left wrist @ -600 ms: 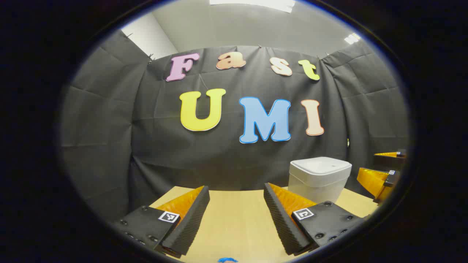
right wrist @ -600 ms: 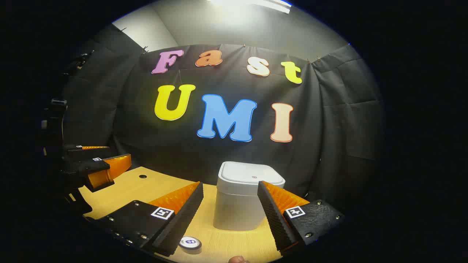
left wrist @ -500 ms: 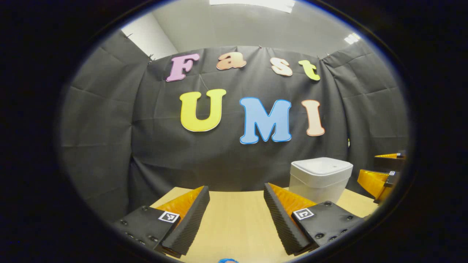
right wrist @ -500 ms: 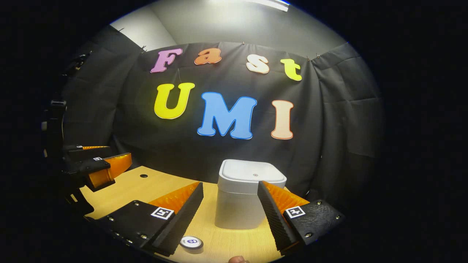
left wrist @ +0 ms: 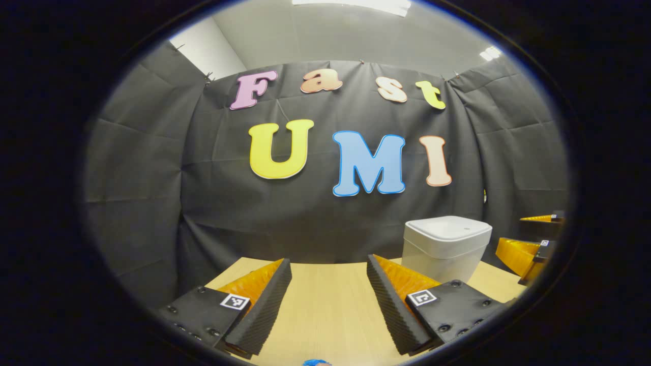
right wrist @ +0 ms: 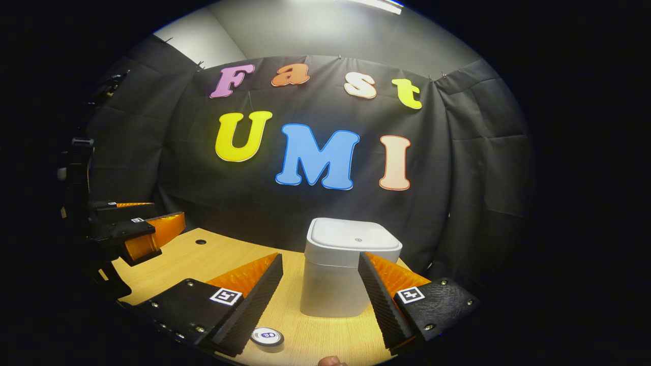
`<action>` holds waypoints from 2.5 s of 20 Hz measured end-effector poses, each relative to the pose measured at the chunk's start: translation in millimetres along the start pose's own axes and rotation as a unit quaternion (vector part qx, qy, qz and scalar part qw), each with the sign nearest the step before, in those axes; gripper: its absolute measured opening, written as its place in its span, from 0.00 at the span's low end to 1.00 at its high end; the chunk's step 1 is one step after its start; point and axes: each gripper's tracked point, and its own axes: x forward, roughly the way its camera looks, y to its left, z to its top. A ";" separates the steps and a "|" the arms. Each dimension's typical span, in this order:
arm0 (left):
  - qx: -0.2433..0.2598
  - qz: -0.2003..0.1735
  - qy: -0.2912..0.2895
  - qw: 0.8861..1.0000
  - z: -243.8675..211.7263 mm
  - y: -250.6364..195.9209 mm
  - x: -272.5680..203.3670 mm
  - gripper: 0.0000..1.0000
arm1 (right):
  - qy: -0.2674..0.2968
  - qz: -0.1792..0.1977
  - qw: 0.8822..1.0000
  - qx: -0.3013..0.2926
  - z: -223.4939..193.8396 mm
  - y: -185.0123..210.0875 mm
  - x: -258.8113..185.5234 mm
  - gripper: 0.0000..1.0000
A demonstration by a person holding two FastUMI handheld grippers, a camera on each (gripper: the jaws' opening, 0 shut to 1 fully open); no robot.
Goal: Press the lid of the desktop garbage bin to open it, pick up the crumpled paper on the desktop and throw it into the bin, then pick up the pop can on the desktop and drop it into the bin, and finally close the garbage bin lid.
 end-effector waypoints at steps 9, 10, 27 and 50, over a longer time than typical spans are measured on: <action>-0.005 -0.004 0.004 1.000 -2.0 -7.9 5.8 1.00 | 0.008 -0.008 1.000 0.009 -6.7 -9.3 5.0 0.95; -0.005 -0.004 0.004 1.000 -2.8 -8.1 6.3 1.00 | 0.008 -0.008 1.000 0.010 -6.6 -9.3 5.0 0.95; 0.010 -0.005 0.011 1.000 -4.9 -12.9 4.9 1.00 | 0.043 -0.013 0.999 0.010 -12.1 -22.2 45.7 0.58; 0.005 -0.001 0.003 1.000 -0.8 -17.6 8.8 1.00 | 0.125 -0.001 0.988 0.095 -21.4 -68.7 156.5 0.02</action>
